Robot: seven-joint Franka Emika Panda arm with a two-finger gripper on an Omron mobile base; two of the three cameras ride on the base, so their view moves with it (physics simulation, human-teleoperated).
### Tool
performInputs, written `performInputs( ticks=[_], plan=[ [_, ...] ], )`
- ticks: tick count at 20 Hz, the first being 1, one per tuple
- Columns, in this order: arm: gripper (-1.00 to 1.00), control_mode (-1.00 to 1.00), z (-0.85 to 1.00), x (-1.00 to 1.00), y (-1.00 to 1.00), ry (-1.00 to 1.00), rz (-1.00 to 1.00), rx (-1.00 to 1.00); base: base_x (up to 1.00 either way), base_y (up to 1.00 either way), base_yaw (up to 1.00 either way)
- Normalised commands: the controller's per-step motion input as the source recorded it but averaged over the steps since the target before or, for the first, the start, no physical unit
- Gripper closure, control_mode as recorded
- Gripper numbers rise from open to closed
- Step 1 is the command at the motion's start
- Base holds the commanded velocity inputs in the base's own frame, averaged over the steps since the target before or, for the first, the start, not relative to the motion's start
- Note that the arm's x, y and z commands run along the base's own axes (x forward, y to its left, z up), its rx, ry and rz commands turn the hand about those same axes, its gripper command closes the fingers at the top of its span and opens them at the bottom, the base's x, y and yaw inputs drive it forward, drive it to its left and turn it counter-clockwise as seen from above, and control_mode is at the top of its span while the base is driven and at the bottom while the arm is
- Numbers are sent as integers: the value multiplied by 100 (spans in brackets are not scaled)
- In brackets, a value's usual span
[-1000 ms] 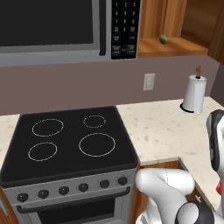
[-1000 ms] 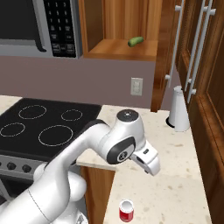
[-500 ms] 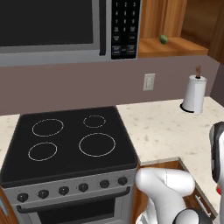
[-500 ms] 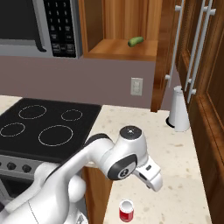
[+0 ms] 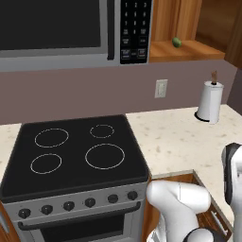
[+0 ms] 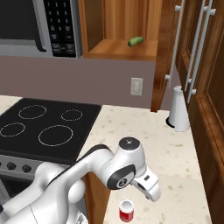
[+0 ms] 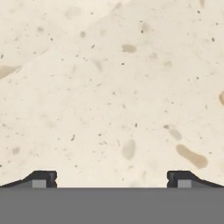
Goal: Pick the canned food and jam from the counter and place them in the cabinets closest to them.
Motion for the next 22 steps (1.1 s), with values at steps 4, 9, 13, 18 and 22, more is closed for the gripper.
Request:
performInputs(
  ticks=[4, 9, 13, 18, 22],
  plan=[
    [-100, -100, -48, -3, 0, 7, 0, 1, 0, 0, 0],
    [-100, -100, -46, -1, 0, 8, 0, 5, 0, 0, 0],
    [-100, -100, -34, -7, -5, 4, 0, 9, 0, 0, 0],
    [-100, -100, -28, -10, -8, 2, 0, 11, 0, 0, 0],
    [-100, -100, -2, -2, -1, 0, 0, 4, 0, 0, 0]
  ],
)
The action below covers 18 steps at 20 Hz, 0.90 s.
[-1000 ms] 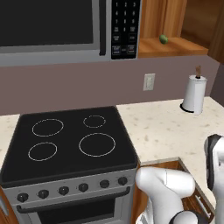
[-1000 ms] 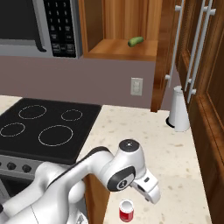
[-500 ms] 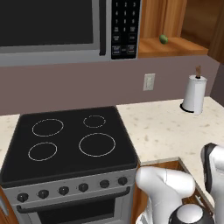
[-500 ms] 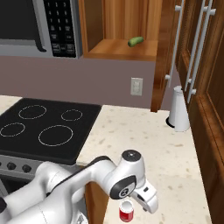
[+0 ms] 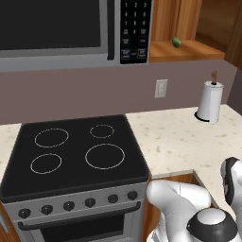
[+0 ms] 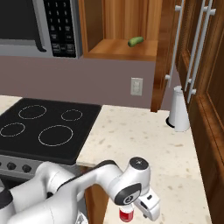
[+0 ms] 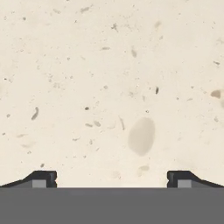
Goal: Pick the canned food and jam from the counter and place them in the cabinets closest to them.
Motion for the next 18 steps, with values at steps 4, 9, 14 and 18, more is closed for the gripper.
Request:
performInputs(
  ticks=[4, 9, 14, 18],
  plan=[
    [-100, -100, 20, 11, 7, 0, -6, 1, 0, 0, 0],
    [-100, -100, 67, 14, 2, 2, -7, 4, 0, 0, 0],
    [-100, -100, 38, -10, 0, 3, -4, 3, 0, 0, 0],
    [-100, -100, 1, -59, 0, -3, 0, 0, 0, 0, 0]
  ],
)
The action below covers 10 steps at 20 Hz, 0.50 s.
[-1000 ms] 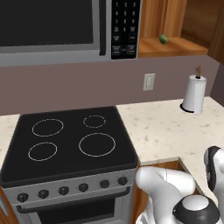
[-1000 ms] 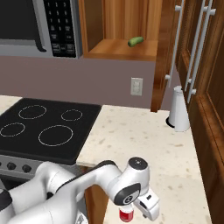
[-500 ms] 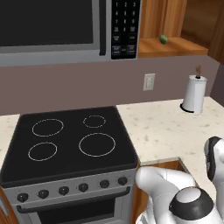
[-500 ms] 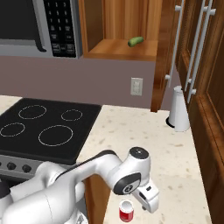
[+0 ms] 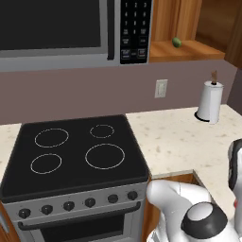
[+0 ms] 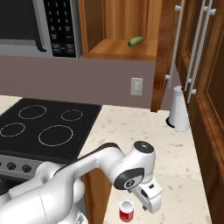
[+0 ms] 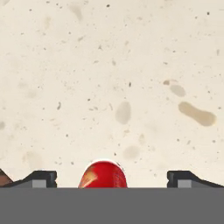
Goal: Pick the canned food and jam from the counter and place them in the cabinets closest to them.
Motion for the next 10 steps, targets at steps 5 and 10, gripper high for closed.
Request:
performInputs(
  ticks=[5, 10],
  plan=[
    [-100, -100, -2, -53, 3, -4, 1, 1, 0, 0, 0],
    [-100, -100, 6, -19, 29, -6, 1, 1, 0, 0, 0]
  ],
)
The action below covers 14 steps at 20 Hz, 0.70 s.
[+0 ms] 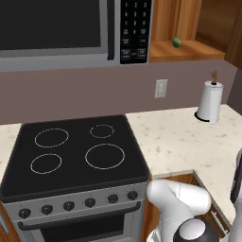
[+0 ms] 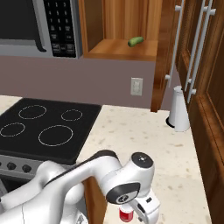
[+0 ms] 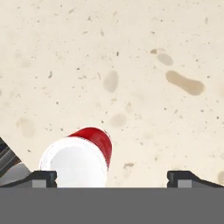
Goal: Pick the canned food and jam from the counter and place them in the cabinets closest to them.
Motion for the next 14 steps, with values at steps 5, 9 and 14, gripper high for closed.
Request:
performInputs(
  ticks=[5, 9, 14],
  plan=[
    [-100, -100, 17, -5, 58, -7, 0, -5, 0, 0, 0],
    [-100, -100, 3, 0, 18, -3, 0, -2, 0, 0, 0],
    [-100, -100, 0, 33, 0, 0, 0, 1, 0, 0, 0]
  ],
)
